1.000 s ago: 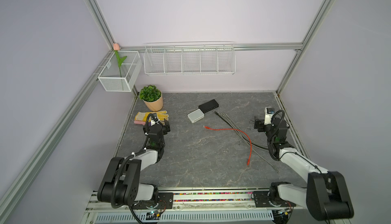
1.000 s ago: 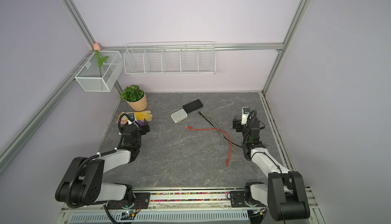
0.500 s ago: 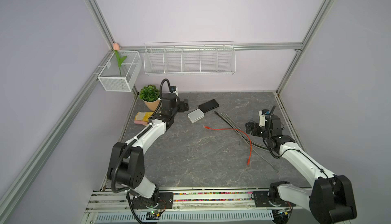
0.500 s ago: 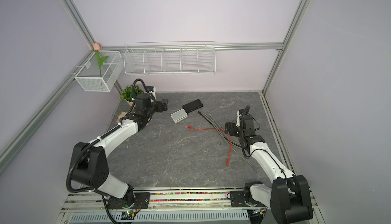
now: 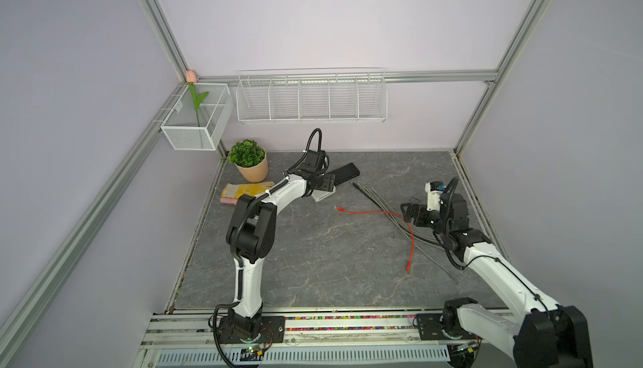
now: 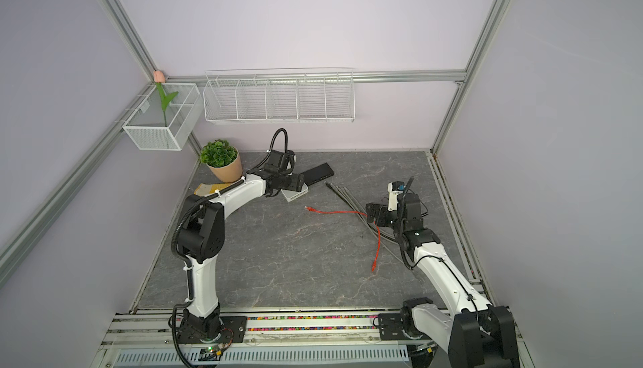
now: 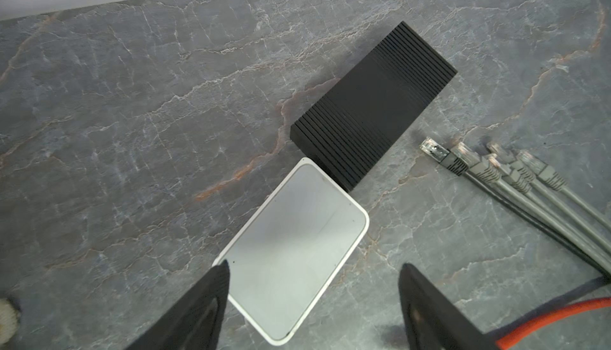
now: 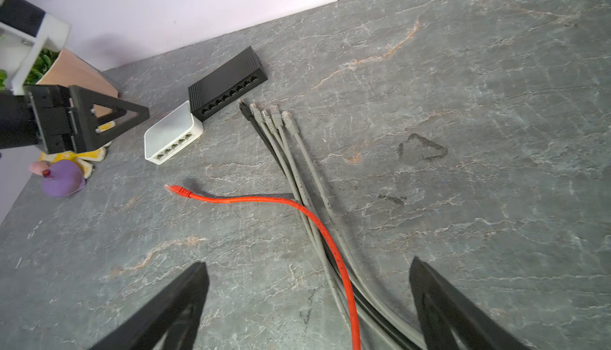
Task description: Insert the plug into the switch port
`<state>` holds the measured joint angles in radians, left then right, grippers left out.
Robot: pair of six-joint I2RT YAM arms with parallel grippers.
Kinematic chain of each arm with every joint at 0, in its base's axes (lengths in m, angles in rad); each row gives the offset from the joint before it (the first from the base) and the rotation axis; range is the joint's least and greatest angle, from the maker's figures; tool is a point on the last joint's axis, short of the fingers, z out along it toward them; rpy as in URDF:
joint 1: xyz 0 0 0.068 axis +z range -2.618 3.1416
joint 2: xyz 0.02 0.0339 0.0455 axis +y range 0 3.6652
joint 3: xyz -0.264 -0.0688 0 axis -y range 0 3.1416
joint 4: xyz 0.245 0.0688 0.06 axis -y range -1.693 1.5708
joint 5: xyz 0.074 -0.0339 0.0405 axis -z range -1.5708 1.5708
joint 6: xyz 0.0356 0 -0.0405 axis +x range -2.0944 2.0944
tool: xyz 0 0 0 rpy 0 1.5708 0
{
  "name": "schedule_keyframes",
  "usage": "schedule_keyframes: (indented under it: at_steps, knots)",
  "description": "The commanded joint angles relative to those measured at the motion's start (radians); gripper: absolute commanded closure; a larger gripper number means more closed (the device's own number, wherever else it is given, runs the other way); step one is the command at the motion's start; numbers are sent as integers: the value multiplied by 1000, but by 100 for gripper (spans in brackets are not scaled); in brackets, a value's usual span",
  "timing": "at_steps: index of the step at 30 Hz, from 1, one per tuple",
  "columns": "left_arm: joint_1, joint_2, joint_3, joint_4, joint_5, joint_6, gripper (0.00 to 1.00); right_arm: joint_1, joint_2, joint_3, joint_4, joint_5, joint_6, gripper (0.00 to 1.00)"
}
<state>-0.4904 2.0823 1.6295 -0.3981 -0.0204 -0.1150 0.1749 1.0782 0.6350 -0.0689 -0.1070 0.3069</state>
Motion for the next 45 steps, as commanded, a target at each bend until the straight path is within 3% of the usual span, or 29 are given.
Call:
schedule_keyframes:
  at_steps: [1,18,45]
  knots:
    - [-7,48,86,-104,-8,27,19,6,-8,-11,32,-57,-3,3]
    - [-15,300,471,-382,-43,116,19,9,-26,-31,61,-103,-11,6]
    - [-23,468,691,-517,-26,150,20,10,1,-37,84,-95,-15,5]
